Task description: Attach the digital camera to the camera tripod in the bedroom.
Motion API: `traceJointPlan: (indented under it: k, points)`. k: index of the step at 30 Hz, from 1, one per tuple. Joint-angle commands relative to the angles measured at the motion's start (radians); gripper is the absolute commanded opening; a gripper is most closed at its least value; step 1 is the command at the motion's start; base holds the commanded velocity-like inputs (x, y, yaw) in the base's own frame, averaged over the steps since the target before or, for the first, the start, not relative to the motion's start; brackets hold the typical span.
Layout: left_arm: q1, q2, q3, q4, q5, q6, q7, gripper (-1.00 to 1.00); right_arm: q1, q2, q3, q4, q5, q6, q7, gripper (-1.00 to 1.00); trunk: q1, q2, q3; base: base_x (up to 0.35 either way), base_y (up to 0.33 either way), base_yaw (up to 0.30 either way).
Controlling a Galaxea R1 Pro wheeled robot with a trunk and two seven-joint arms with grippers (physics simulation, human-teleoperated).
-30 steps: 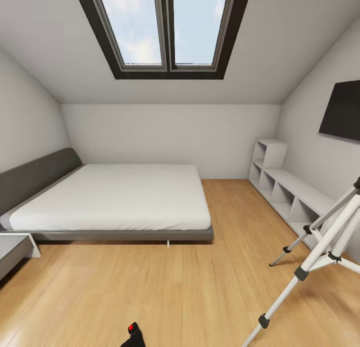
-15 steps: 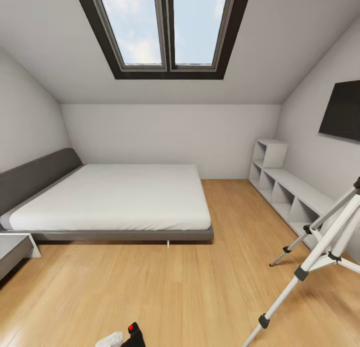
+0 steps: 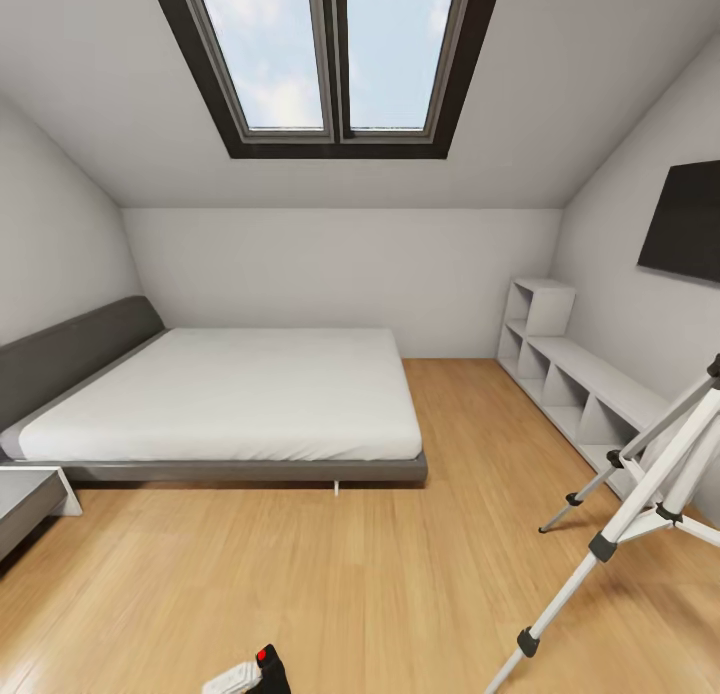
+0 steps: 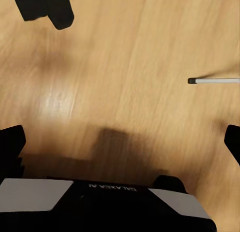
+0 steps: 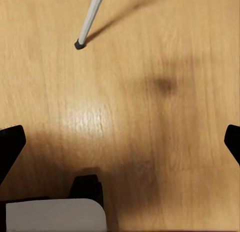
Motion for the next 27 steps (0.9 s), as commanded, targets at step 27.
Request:
traceJointPlan:
  k: [27]
  points:
    - [0.0, -0.052, 0.002, 0.03, 0.011, 0.0, 0.153, 1.0, 0.0, -0.015, -0.002, 0.085, 0.019, -0.1, 0.025, 1.0, 0.023, -0.043, -0.02, 0.0, 0.0, 0.0]
